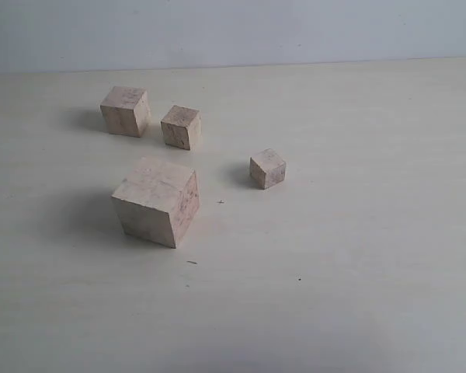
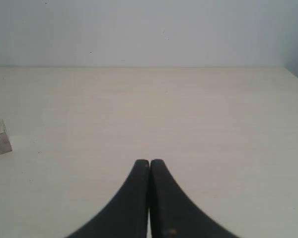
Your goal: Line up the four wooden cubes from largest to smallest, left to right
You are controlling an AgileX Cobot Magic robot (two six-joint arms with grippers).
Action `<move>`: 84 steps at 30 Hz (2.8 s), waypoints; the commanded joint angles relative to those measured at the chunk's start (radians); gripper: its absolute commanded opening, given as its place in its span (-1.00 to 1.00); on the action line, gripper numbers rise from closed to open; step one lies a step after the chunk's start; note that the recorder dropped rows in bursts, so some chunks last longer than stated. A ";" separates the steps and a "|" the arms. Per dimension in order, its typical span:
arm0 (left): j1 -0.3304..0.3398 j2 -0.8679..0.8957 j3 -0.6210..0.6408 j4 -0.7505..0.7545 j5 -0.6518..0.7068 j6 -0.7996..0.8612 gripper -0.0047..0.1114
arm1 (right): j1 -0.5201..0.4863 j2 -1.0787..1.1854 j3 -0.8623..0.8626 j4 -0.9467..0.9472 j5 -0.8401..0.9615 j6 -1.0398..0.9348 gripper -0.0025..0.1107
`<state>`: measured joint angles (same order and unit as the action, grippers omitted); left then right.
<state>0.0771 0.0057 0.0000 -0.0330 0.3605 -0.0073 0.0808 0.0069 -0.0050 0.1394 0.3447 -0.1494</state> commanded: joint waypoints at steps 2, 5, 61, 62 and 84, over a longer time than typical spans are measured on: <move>-0.006 -0.006 0.000 0.003 -0.006 -0.001 -0.92 | 0.001 -0.007 0.005 -0.009 -0.005 -0.006 -0.96; -0.010 -0.006 0.000 0.003 -0.006 -0.001 -0.92 | 0.001 -0.007 0.005 -0.009 -0.005 -0.006 -0.96; -0.010 -0.006 0.000 0.003 -0.006 -0.001 -0.92 | 0.618 1.753 -1.269 0.592 0.482 -0.726 -0.96; -0.010 -0.006 0.000 0.003 -0.006 -0.001 -0.92 | 0.618 1.753 -1.269 0.602 0.456 -0.725 -0.96; -0.010 -0.006 0.000 0.003 -0.006 -0.001 -0.92 | 0.618 1.753 -1.269 0.766 0.341 -1.076 0.03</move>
<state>0.0748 0.0057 0.0000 -0.0330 0.3642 -0.0073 0.7002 1.7609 -1.2687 0.8501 0.6857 -1.1386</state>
